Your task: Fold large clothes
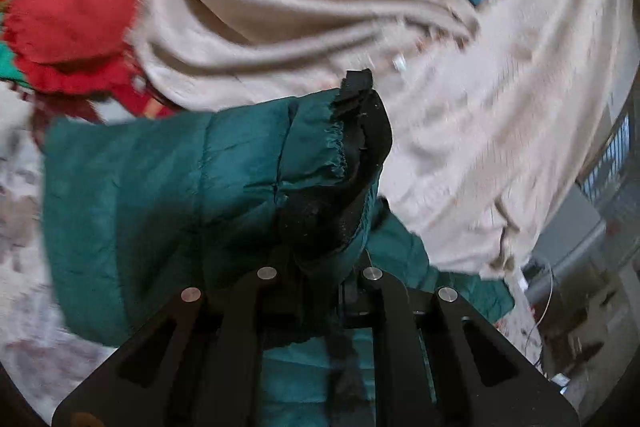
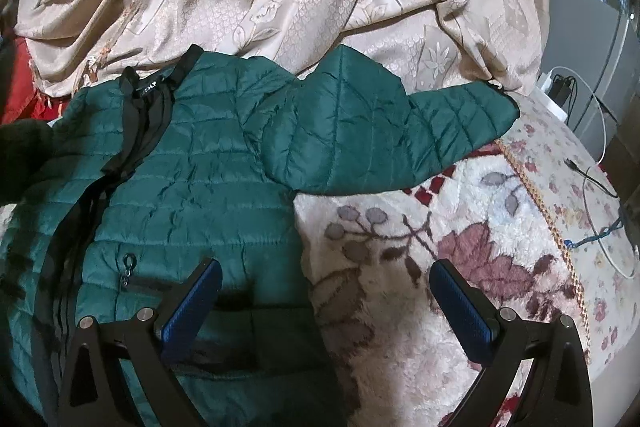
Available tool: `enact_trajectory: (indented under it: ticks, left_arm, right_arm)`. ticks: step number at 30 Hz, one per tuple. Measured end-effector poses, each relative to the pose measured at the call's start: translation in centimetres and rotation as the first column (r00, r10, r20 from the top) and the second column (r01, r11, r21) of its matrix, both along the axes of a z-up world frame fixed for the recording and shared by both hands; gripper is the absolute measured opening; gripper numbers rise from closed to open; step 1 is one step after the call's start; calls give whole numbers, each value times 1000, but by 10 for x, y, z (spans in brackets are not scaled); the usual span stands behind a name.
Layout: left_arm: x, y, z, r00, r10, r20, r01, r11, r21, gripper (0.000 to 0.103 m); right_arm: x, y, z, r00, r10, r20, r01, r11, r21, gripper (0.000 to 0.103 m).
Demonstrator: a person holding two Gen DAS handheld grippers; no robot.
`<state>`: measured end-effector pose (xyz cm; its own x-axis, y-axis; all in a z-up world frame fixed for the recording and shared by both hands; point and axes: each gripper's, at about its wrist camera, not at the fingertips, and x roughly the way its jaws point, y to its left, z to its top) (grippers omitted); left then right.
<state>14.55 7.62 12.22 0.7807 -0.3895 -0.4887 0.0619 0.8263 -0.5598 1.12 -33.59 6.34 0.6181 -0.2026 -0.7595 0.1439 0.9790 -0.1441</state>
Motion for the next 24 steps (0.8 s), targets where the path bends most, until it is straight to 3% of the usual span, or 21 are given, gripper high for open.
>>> enact_trajectory:
  ticks: [6, 9, 11, 15, 18, 20, 22, 24]
  left_arm:
    - [25, -62, -33, 991, -131, -24, 131, 991, 7, 10]
    - [36, -90, -47, 973, -232, -11, 232, 973, 5, 10]
    - [43, -107, -59, 953, -302, -8, 302, 953, -21, 10]
    - [58, -133, -82, 894, -448, -18, 434, 876, -212, 10]
    - [61, -152, -91, 874, -483, -62, 471, 871, -140, 11]
    - [62, -154, -99, 876, -470, -106, 457, 881, -125, 20]
    - [64, -149, -107, 885, -444, -142, 425, 894, -143, 47]
    - [64, -142, -113, 884, -433, -176, 398, 895, -201, 59]
  right_arm:
    - [-4, -4, 4, 1000, 13, 17, -13, 1000, 13, 103]
    - [0, -10, 0, 1000, -4, -4, 4, 1000, 29, 103]
    - [5, -13, -3, 1000, -13, -18, 14, 998, 55, 103]
    - [16, -10, -7, 999, -23, -32, 25, 999, 43, 103]
    - [25, -5, -12, 999, -25, -40, 26, 1000, 16, 103]
    - [31, -1, -17, 998, -23, -59, 24, 1000, 7, 103]
    - [37, 5, -24, 997, -18, -80, 18, 1000, -6, 103]
    - [41, 9, -27, 996, -18, -86, 15, 999, -28, 103]
